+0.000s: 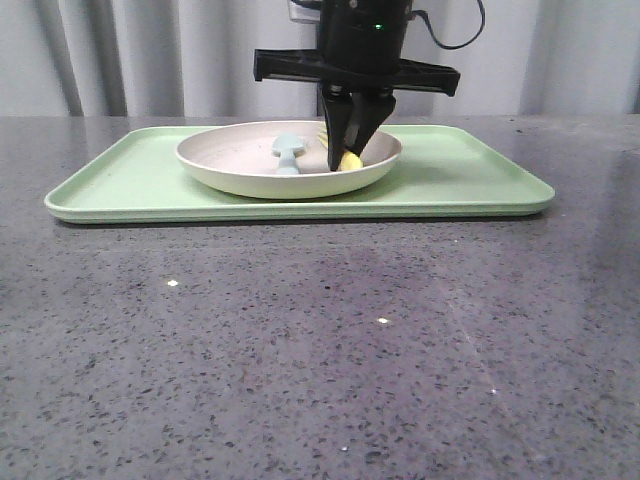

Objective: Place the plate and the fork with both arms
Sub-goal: 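Close the right gripper on the yellow fork and lift it, then move the fork beside the plate and lower it onto the tray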

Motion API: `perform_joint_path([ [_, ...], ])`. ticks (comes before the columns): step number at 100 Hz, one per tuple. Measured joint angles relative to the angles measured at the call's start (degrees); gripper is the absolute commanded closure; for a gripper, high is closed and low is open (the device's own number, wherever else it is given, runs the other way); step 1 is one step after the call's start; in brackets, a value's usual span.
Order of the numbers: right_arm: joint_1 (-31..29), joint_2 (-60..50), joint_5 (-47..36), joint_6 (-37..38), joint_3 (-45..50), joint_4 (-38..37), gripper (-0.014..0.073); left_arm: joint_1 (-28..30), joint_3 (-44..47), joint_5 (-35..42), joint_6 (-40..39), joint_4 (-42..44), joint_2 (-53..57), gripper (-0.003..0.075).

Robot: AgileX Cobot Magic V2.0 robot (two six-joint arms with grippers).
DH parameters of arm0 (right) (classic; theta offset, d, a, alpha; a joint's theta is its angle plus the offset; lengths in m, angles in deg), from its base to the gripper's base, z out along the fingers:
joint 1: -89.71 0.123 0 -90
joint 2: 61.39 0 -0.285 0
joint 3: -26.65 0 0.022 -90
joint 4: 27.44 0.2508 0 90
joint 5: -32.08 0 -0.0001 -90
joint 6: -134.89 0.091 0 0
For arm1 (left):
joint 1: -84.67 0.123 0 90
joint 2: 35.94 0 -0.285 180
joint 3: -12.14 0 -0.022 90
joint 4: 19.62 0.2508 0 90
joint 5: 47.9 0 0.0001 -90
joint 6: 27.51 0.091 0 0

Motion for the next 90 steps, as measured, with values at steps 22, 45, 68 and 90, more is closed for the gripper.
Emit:
perform_joint_path([
  [22, 0.00, 0.00, 0.00, 0.00, 0.00, 0.00, 0.0696, 0.00, 0.00, 0.00, 0.00, 0.00, 0.00, 0.0568],
  [45, -0.26, -1.86, 0.00, 0.00, 0.00, 0.00, 0.0696, 0.00, 0.00, 0.00, 0.00, 0.00, 0.00, 0.0568],
  [68, -3.62, -6.47, 0.16, 0.00, 0.00, -0.71, 0.0696, 0.00, 0.00, 0.00, 0.00, 0.00, 0.00, 0.0568],
  [90, -7.33, -7.70, 0.38, 0.00, 0.27, -2.72, 0.0696, 0.00, 0.00, 0.00, 0.00, 0.00, 0.00, 0.0568],
])
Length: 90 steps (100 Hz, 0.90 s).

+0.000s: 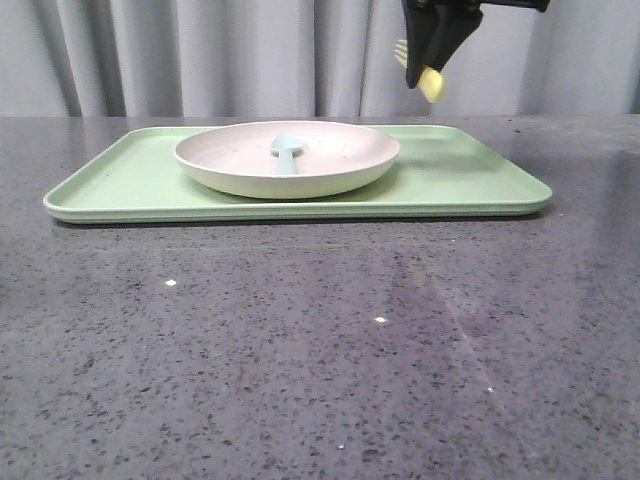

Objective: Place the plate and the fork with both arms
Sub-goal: 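Move the fork beside the plate and lower it onto the tray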

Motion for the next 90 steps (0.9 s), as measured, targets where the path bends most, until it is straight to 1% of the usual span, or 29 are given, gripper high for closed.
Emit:
perform_joint_path([
  [12, -0.44, -0.09, 0.00, 0.00, 0.53, -0.74, 0.0696, 0.00, 0.00, 0.00, 0.00, 0.00, 0.00, 0.0568],
  [39, -0.86, -0.09, 0.00, -0.10, 5.94, -2.89, 0.0694, 0.00, 0.00, 0.00, 0.00, 0.00, 0.00, 0.0568],
  [52, -0.99, 0.27, 0.00, -0.10, 6.44, -3.25, 0.0688, 0.00, 0.00, 0.00, 0.00, 0.00, 0.00, 0.0568],
  [57, -0.99, 0.73, 0.00, -0.10, 6.52, -3.25, 0.0657, 0.00, 0.00, 0.00, 0.00, 0.00, 0.00, 0.0568],
  [62, -0.99, 0.99, 0.00, -0.10, 6.52, -3.25, 0.0603, 0.00, 0.00, 0.00, 0.00, 0.00, 0.00, 0.0568],
  [74, -0.99, 1.11, -0.10, -0.10, 6.55, -3.25, 0.0420, 0.00, 0.00, 0.00, 0.00, 0.00, 0.00, 0.0568],
  [79, -0.99, 1.11, -0.10, -0.10, 6.55, -3.25, 0.0370, 0.00, 0.00, 0.00, 0.00, 0.00, 0.00, 0.0568],
  [84, -0.99, 1.11, -0.10, -0.10, 6.55, -3.39, 0.0346, 0.00, 0.00, 0.00, 0.00, 0.00, 0.00, 0.0568],
  [90, -0.99, 1.11, -0.10, -0.10, 6.55, -3.38, 0.0352, 0.00, 0.00, 0.00, 0.00, 0.00, 0.00, 0.0568],
])
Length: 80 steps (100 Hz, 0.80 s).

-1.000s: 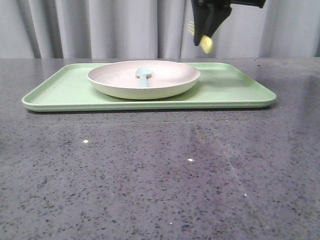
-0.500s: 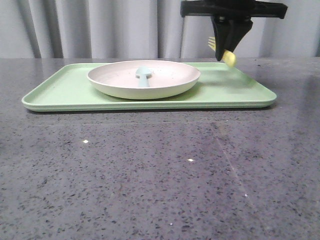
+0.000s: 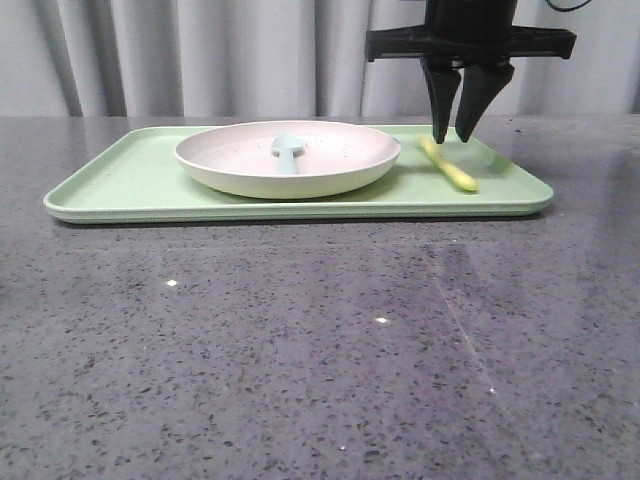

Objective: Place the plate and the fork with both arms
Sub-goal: 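Move the fork beside the plate and lower it onto the tray, then open the right gripper and raise it away from the fork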

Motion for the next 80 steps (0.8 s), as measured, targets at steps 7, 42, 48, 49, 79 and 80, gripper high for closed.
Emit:
perform_joint_path([
  [7, 0.00, 0.00, 0.00, 0.00, 0.00, 0.00, 0.0351, 0.00, 0.00, 0.00, 0.00, 0.00, 0.00, 0.0568],
  [42, 0.00, -0.66, 0.00, 0.00, 0.22, -0.31, 0.0351, 0.00, 0.00, 0.00, 0.00, 0.00, 0.00, 0.0568],
  [48, 0.00, -1.70, 0.00, -0.23, 0.76, -0.40, 0.0351, 0.00, 0.00, 0.00, 0.00, 0.00, 0.00, 0.0568],
  [49, 0.00, -1.84, 0.00, -0.22, 0.92, -0.40, 0.0351, 0.00, 0.00, 0.00, 0.00, 0.00, 0.00, 0.0568],
  [79, 1.78, -13.34, -0.25, -0.34, 10.56, -0.53, 0.0351, 0.00, 0.00, 0.12, 0.00, 0.10, 0.00, 0.0568],
  [80, 1.78, -13.69, -0.40, -0.34, 10.91, -0.53, 0.0351, 0.00, 0.00, 0.12, 0.00, 0.10, 0.00, 0.0568],
])
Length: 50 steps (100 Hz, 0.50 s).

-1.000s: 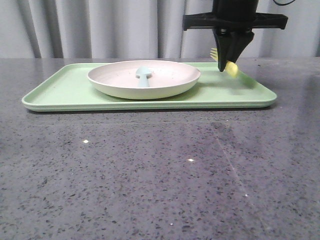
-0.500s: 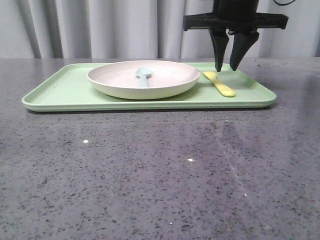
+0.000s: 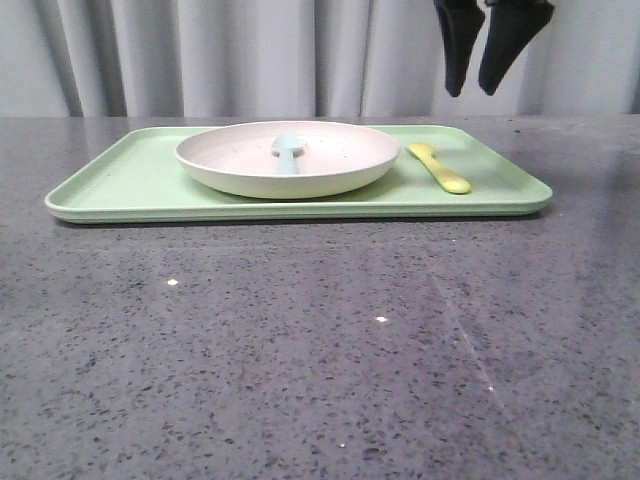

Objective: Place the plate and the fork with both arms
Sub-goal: 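Open the right gripper and raise it away from the fork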

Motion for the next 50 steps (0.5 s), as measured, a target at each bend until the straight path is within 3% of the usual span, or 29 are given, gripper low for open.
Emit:
perform_joint_path([
  [50, 0.00, -28.32, -16.05, -0.11, 29.13, 0.00, 0.0351, 0.00, 6.14, 3.40, 0.00, 0.00, 7.31, 0.0568],
])
